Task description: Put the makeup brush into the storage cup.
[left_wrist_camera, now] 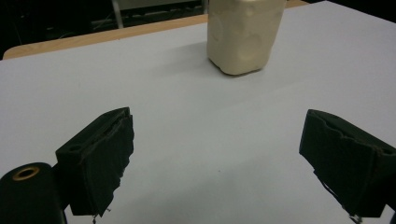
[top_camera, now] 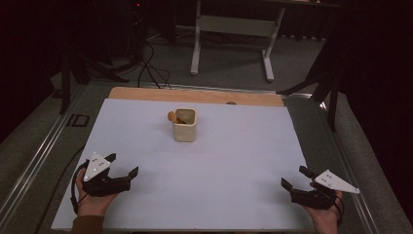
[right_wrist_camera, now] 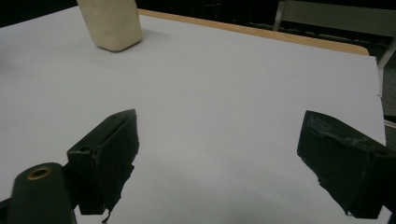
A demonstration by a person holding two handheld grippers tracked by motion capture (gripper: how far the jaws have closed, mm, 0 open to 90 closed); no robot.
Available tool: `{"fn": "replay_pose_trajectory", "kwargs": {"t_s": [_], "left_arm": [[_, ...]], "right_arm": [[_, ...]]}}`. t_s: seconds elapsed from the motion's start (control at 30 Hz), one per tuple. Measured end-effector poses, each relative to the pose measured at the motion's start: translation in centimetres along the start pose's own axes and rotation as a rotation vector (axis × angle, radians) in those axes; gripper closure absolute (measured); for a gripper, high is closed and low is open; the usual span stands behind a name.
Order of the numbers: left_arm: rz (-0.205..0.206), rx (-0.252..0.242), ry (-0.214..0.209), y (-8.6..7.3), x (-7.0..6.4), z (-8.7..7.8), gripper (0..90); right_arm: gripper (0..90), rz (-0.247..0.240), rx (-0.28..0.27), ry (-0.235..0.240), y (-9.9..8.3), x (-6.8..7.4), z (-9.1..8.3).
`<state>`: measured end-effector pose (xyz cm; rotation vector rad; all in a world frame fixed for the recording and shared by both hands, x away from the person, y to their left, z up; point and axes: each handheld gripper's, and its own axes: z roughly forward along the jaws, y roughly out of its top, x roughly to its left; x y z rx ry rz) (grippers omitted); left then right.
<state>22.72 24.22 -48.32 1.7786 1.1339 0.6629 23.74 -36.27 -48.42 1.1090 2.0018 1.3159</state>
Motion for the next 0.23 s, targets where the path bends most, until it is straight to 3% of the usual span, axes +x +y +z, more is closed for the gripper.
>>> {"fn": "replay_pose_trajectory", "kwargs": {"t_s": [0.23], "left_arm": [[-0.006,0.000,0.000,-0.04,0.03,0.12,10.3]], "right_arm": [[11.6,0.001,-0.001,-0.001,-0.01,-0.03,0.00]]}}
